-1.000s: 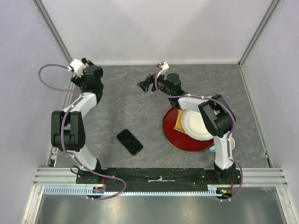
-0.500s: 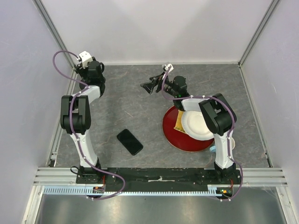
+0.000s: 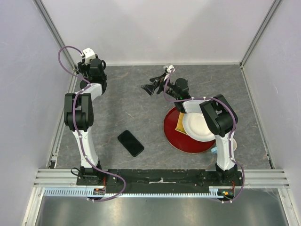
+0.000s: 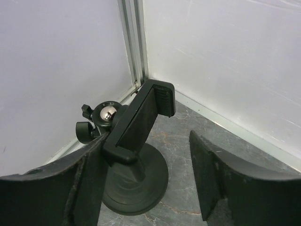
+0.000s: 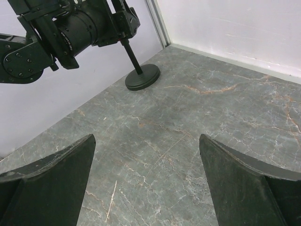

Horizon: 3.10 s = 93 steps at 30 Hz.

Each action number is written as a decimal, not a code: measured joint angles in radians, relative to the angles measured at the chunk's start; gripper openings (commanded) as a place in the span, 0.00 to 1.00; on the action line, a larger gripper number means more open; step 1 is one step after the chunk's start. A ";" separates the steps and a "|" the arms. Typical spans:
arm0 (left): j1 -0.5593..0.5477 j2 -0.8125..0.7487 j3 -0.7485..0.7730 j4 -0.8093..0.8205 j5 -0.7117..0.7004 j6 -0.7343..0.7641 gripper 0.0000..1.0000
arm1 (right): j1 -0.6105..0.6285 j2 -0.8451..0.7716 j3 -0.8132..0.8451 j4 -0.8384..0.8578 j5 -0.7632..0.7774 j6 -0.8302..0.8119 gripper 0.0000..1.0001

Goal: Place the phone on the phone stand

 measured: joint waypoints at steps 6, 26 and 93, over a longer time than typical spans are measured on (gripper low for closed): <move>0.004 0.007 0.003 0.001 -0.007 0.013 0.33 | 0.000 0.000 -0.006 0.001 0.001 0.000 0.98; -0.092 -0.076 -0.061 -0.081 0.097 -0.015 0.02 | 0.000 0.000 -0.023 -0.035 0.031 -0.048 0.98; -0.180 -0.447 -0.593 0.206 1.345 -0.140 0.55 | 0.009 -0.080 -0.145 -0.025 0.266 -0.048 0.80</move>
